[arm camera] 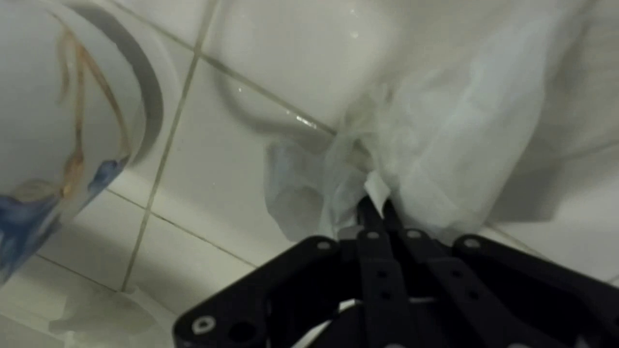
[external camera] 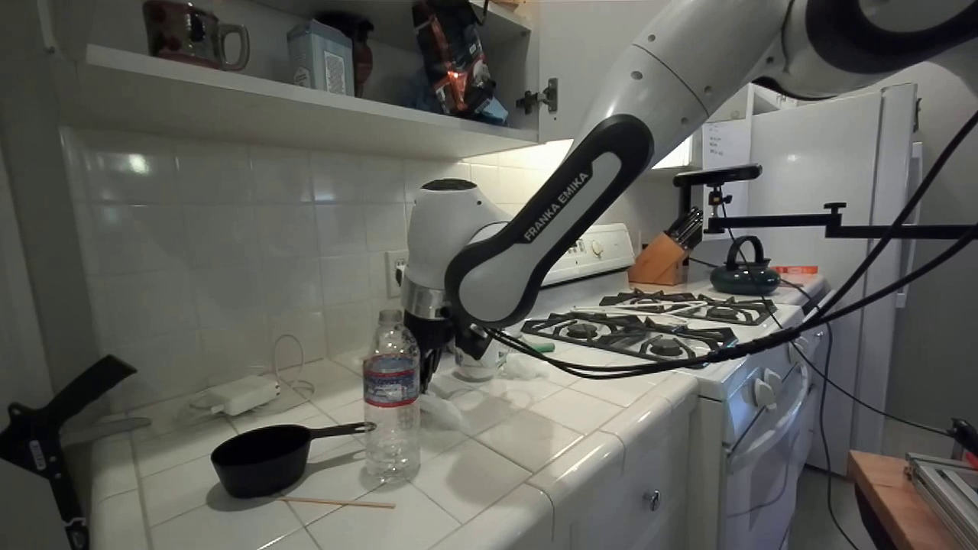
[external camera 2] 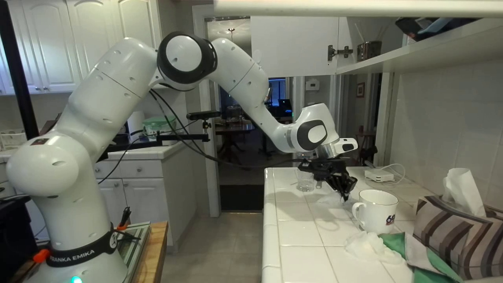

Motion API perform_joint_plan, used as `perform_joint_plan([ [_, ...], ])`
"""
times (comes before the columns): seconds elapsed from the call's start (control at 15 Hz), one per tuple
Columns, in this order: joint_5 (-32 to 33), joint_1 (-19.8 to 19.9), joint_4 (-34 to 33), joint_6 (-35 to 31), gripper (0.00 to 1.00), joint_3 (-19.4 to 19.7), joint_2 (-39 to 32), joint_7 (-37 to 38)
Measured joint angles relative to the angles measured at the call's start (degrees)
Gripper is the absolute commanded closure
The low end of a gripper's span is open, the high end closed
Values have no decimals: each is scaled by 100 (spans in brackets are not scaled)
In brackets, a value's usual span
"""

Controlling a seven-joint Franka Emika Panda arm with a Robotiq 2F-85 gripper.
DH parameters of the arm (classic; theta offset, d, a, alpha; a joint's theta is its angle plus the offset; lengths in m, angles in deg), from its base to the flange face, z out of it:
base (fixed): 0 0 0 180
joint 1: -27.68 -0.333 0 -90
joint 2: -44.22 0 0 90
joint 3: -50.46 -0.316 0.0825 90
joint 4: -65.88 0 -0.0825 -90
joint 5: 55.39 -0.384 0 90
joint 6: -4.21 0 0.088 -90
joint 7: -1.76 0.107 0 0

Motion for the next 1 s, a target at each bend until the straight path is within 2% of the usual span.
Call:
perform_joint_plan([
  [0.33,0,2,-879,502,100,-37,-472,0],
  [0.53,0,12,-994,604,100,-64,-537,0],
  [0.6,-3,35,-990,604,74,-94,-530,0],
  [0.67,-11,76,-977,604,73,-149,-516,0],
  [0.73,-32,122,-958,604,68,-207,-496,0],
  [1.0,-232,367,-597,617,40,-438,-207,-1],
])
